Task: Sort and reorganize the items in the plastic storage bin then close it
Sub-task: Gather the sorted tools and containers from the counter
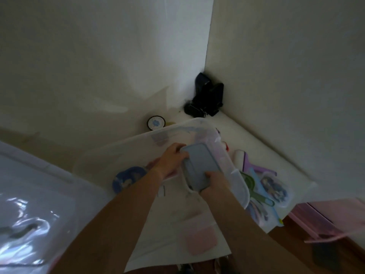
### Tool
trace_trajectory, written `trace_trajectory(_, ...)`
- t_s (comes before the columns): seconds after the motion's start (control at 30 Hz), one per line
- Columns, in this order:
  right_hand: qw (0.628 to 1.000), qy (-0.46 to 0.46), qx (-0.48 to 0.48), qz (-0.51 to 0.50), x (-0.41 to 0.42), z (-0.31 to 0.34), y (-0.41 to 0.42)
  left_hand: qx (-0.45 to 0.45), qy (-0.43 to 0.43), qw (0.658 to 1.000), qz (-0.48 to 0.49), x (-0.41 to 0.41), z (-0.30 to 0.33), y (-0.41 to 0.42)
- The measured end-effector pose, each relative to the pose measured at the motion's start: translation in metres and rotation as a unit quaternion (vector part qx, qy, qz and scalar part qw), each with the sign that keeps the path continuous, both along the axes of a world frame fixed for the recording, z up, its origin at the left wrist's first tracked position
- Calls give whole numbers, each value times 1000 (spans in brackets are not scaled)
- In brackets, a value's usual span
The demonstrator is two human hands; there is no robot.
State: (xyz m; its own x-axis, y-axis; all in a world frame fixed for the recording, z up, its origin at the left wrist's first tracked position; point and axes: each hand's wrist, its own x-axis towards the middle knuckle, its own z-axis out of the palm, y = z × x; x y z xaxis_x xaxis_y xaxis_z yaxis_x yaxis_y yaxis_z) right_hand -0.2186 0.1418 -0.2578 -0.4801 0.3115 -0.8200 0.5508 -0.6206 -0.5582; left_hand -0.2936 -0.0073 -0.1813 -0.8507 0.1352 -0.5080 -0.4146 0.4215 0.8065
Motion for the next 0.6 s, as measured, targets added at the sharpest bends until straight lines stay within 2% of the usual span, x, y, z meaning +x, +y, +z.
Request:
trace_trajectory(0.07, 1000, 3, 29, -11, -6, -25, -7, -38, 15, 999, -26, 4, 8, 4)
trace_trajectory(0.13, 996, -2, 79, -48, -8, 7, -20, -77, 22, 996, -46, 8, 15, 8)
trace_trajectory(0.2, 995, -11, 99, -26, -8, 47, -30, -126, 51, 991, -13, 14, 16, 10)
trace_trajectory(0.27, 995, -16, 94, -15, -10, 60, -33, -186, 96, 977, 33, 27, 14, 11)
trace_trajectory(0.33, 996, -43, 81, -3, -12, 67, -29, -211, 125, 968, 61, 46, 13, 15)
trace_trajectory(0.47, 997, -69, 12, 7, -21, 47, -24, -105, 90, 987, 78, 70, 9, 25)
trace_trajectory(0.53, 999, -40, 10, 8, -32, -13, -17, -82, 90, 988, 97, 66, 9, 27)
trace_trajectory(0.6, 999, -10, 2, 37, -34, -17, -15, -49, 78, 989, 113, 60, 6, 28)
